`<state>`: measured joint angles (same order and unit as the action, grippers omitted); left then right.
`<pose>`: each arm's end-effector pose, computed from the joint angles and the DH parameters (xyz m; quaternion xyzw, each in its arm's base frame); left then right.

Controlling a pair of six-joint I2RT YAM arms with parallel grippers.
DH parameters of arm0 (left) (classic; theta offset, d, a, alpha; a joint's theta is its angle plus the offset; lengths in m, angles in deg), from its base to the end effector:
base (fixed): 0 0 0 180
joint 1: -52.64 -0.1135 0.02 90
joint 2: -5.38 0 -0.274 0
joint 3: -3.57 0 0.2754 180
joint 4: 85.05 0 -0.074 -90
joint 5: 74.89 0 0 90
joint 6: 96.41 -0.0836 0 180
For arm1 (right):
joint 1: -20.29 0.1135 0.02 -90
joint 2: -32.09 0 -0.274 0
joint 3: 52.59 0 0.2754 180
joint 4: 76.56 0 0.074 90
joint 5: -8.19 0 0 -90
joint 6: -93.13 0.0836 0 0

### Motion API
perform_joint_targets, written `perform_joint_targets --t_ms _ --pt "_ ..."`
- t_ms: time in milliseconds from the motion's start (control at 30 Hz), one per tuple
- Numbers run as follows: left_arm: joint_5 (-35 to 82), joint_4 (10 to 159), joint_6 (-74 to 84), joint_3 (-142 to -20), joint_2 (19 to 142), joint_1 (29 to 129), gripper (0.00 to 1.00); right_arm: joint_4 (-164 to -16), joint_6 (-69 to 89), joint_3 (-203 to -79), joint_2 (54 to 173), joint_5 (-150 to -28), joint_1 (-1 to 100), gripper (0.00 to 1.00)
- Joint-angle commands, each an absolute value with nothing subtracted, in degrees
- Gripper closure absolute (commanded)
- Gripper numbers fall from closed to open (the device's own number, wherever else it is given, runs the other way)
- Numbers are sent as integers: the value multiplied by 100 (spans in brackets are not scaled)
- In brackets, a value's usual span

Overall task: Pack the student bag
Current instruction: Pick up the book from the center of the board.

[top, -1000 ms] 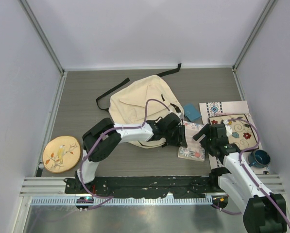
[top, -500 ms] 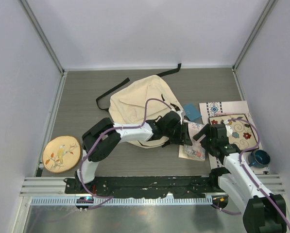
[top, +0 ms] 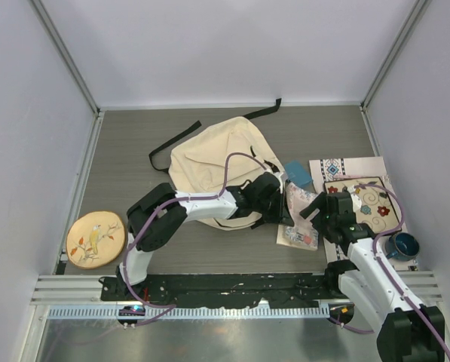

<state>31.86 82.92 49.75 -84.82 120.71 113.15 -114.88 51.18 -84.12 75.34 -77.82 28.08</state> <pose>0.2264 -0.4493 0.1395 0.0966 0.8898 -0.4317 0.1118 0.1902 0.0201 0.1247 0.3344 0.8778 0.1310 0.3171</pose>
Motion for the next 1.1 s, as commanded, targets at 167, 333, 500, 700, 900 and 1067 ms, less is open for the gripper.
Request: perform_joint_targets --t_ms 167,333,500,700,900,1067 --pt "3340 8000 3667 -9118 11086 11443 100 -12719 4489 -10436 7015 -7102 2873 10" --pt "3339 7639 3314 -9321 10471 11320 100 -13098 4365 -11253 6953 -6732 2873 9" --pt "3374 7630 3253 -9269 9961 11197 100 -13353 4373 -11720 6831 -6704 2864 9" --pt "3339 7937 3358 -8891 9354 10925 100 -13353 4304 -12125 6690 -7134 2864 9" --pt "3585 8210 3305 -8566 8898 10749 100 -12467 4101 -11757 6646 -8566 2864 9" --pt "4059 8710 3288 -8259 8616 10670 100 -11273 4355 -11133 6733 -9709 2873 9"
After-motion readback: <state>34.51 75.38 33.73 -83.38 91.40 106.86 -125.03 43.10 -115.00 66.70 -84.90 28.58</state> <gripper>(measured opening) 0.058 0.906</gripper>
